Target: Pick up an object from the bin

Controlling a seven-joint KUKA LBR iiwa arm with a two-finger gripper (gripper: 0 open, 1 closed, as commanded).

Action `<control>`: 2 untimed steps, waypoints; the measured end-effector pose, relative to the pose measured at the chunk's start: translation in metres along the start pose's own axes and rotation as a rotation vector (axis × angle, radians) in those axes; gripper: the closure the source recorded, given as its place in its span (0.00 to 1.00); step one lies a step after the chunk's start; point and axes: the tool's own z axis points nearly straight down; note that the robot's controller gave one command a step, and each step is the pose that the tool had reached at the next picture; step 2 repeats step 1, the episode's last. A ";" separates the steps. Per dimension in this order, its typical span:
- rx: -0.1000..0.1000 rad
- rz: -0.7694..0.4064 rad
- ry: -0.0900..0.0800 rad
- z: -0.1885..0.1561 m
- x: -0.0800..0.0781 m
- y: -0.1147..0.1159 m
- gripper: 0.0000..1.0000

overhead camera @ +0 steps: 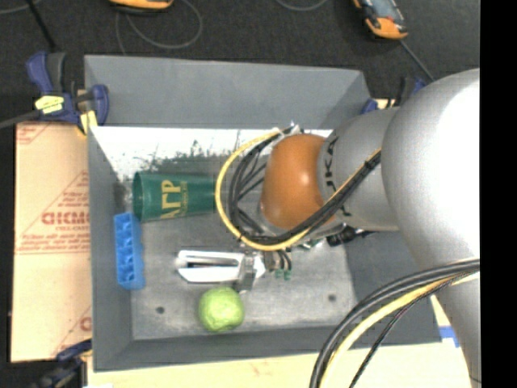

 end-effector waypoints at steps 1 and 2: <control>0.002 -0.071 -0.003 -0.149 0.014 -0.010 1.00; 0.002 -0.071 -0.003 -0.149 0.014 -0.010 1.00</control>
Offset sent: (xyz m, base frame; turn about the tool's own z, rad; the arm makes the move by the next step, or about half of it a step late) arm 0.0000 0.0000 0.0000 0.0000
